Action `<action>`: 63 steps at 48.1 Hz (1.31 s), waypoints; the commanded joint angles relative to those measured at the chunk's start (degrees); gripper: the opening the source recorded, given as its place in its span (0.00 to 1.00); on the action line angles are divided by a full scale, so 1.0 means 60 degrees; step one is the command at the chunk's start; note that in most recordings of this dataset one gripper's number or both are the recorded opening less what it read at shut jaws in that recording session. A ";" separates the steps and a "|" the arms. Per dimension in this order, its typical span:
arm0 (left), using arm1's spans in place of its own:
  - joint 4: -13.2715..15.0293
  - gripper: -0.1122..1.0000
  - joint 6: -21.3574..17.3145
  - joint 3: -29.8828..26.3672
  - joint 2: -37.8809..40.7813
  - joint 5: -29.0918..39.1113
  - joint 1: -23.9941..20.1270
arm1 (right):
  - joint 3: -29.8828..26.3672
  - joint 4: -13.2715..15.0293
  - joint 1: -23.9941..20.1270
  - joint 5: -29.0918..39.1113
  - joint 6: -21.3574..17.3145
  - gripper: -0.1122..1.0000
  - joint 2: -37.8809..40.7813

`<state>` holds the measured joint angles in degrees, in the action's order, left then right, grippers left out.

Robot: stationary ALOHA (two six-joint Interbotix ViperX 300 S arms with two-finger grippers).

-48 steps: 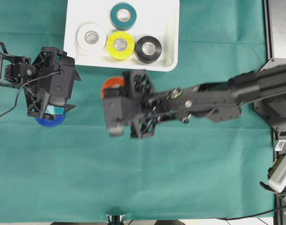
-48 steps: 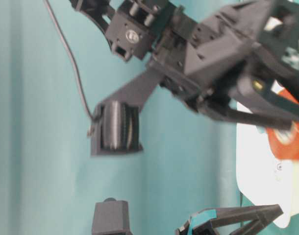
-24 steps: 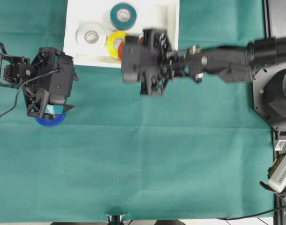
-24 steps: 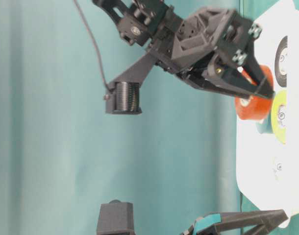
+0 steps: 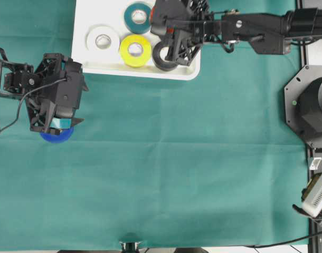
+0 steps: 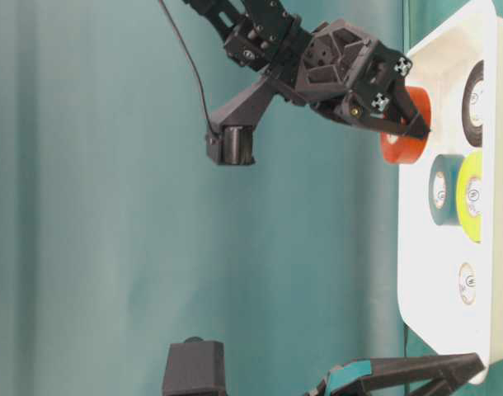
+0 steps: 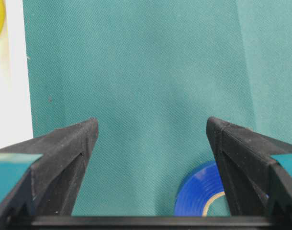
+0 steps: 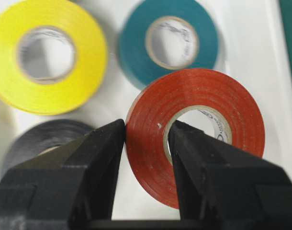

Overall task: Put the tape alternately from left to right into the white case.
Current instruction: 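Carry the red roll with the right gripper into the tray's top-right corner, then release the red roll and withdraw the right gripper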

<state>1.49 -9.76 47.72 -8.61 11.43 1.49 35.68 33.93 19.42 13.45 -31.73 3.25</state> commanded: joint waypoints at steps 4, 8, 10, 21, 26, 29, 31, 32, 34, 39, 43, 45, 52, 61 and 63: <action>0.0015 0.97 0.0073 -0.0073 -0.0205 -0.0029 0.0015 | 0.0088 0.0088 0.0322 -0.0483 0.0015 0.13 -0.0308; 0.0015 0.97 0.0073 -0.0088 -0.0205 -0.0044 0.0015 | 0.0146 0.0088 0.0425 -0.0674 0.0015 0.13 -0.0308; 0.0015 0.97 0.0073 -0.0088 -0.0205 -0.0044 0.0015 | 0.0146 0.0088 0.0439 -0.0703 0.0000 0.13 -0.0322; 0.0015 0.97 0.0073 -0.0103 -0.0205 -0.0044 0.0015 | 0.0176 0.0088 0.0439 -0.0703 -0.0059 0.13 -0.0308; 0.0015 0.97 0.0073 -0.0103 -0.0205 -0.0044 0.0015 | 0.0176 0.0088 0.0439 -0.0718 -0.0059 0.13 -0.0308; 0.0015 0.97 0.0073 -0.0117 -0.0205 -0.0044 0.0015 | 0.0190 0.0073 0.0454 -0.0718 -0.0073 0.13 -0.0308; 0.0015 0.97 0.0073 -0.0103 -0.0205 -0.0044 0.0015 | 0.0220 0.0073 0.0439 -0.0688 -0.0103 0.13 -0.0308; 0.0015 0.97 0.0073 -0.0117 -0.0205 -0.0044 0.0015 | 0.0220 0.0073 0.0454 -0.0688 -0.0103 0.13 -0.0308; 0.0015 0.97 0.0073 -0.0117 -0.0205 -0.0044 0.0015 | 0.0220 0.0044 0.0439 -0.0659 -0.0103 0.13 -0.0308; 0.0000 0.97 0.0073 -0.0117 -0.0205 -0.0044 0.0015 | 0.0220 0.0029 0.0454 -0.0557 -0.0103 0.13 -0.0308; 0.0000 0.97 0.0073 -0.0132 -0.0205 -0.0044 0.0015 | 0.0220 0.0044 0.0454 -0.0498 -0.0103 0.13 -0.0308; 0.0015 0.97 0.0073 -0.0132 -0.0205 -0.0044 0.0015 | 0.0220 0.0029 0.0439 -0.0498 -0.0103 0.13 -0.0308; 0.0015 0.97 0.0073 -0.0146 -0.0205 -0.0044 0.0015 | 0.0220 0.0044 0.0454 -0.0483 -0.0103 0.35 -0.0308; 0.0015 0.97 0.0073 -0.0161 -0.0205 -0.0044 0.0015 | 0.0234 0.0044 0.0454 -0.0498 -0.0103 0.82 -0.0308; 0.0015 0.97 0.0073 -0.0161 -0.0205 -0.0044 0.0029 | 0.0234 0.0044 0.0439 -0.0498 -0.0103 0.83 -0.0308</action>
<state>1.49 -9.40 47.72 -8.53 11.43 1.49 37.53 34.19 22.15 10.72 -32.26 3.25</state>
